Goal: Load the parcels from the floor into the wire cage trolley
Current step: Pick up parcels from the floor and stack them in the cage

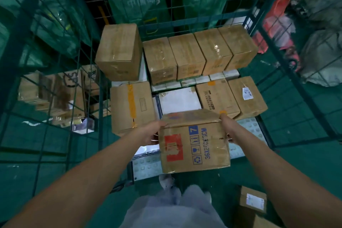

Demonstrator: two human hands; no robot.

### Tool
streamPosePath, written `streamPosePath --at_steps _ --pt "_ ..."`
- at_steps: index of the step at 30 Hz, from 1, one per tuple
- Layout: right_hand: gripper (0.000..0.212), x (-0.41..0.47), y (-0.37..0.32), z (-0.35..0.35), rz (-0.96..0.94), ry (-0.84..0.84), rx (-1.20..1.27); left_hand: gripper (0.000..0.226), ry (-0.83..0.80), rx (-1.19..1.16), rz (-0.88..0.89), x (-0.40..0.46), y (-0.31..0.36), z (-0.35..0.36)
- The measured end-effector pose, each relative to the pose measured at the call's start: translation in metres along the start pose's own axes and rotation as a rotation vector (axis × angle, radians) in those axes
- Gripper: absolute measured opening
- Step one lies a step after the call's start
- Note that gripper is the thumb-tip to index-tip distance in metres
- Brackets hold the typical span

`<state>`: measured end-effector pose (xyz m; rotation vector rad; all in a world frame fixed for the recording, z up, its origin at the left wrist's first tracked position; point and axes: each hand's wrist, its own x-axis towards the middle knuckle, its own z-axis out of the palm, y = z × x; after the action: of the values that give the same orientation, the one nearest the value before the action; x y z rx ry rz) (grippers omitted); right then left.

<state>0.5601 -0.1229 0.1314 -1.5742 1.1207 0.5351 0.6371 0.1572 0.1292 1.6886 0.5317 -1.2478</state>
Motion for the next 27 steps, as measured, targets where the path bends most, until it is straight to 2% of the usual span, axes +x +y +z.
streamPosePath --at_steps 4,7,11,14,20,23,27 --pt "0.057 0.040 -0.017 0.018 -0.040 0.014 -0.076 0.017 0.046 0.029 0.024 0.037 -0.002 -0.012" --pt "0.057 0.068 -0.026 0.026 -0.017 -0.015 -0.109 0.012 0.087 0.037 0.083 0.058 0.000 -0.017" --pt "0.046 0.113 -0.032 0.040 0.065 -0.087 -0.013 0.044 0.158 0.174 0.155 0.098 0.006 -0.025" --pt "0.033 0.156 -0.037 0.057 0.060 -0.114 0.093 0.050 0.215 0.265 0.159 0.141 0.009 -0.031" --pt "0.056 0.246 -0.025 0.091 -0.009 -0.103 0.178 0.056 0.333 0.555 0.138 0.218 0.000 -0.034" --pt "0.058 0.286 -0.009 0.111 0.009 -0.138 0.130 0.080 0.314 0.507 0.133 0.252 -0.005 -0.022" --pt "0.054 0.308 0.005 0.129 -0.022 -0.137 0.112 0.080 0.253 0.518 0.124 0.275 -0.008 -0.010"
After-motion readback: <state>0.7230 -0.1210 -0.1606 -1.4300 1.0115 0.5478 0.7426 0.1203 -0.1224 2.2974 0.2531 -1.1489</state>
